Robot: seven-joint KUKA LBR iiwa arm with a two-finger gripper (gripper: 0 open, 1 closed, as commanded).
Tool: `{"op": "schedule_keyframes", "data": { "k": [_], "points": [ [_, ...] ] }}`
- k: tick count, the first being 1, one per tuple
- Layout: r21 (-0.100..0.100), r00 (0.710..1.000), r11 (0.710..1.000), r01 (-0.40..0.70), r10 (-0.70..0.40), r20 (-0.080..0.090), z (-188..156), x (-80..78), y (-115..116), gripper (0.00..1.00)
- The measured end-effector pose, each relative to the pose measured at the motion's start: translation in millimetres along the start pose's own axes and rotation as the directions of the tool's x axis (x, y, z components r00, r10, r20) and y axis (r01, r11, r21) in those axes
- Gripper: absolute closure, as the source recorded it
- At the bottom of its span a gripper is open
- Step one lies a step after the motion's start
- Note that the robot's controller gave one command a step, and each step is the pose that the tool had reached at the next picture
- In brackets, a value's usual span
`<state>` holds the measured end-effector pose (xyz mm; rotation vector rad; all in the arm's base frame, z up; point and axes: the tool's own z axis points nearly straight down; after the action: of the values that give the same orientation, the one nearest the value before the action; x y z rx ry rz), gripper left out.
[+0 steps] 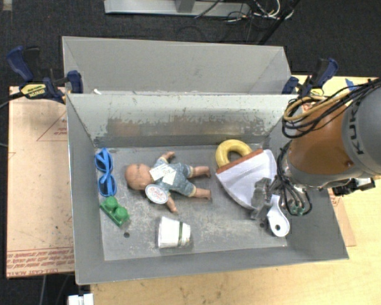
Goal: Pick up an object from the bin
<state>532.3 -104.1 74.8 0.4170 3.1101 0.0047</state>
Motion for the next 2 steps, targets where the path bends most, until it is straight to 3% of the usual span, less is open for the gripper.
{"op": "schedule_keyframes", "data": {
  "k": [1, 2],
  "points": [
    [0.0, 1.0, 1.0, 0.0, 0.0, -0.006, -21, 2.0, 0, 1.0],
    [0.0, 1.0, 1.0, 0.0, 0.0, 0.001, -41, -0.1, 0, 1.0]
  ]
}}
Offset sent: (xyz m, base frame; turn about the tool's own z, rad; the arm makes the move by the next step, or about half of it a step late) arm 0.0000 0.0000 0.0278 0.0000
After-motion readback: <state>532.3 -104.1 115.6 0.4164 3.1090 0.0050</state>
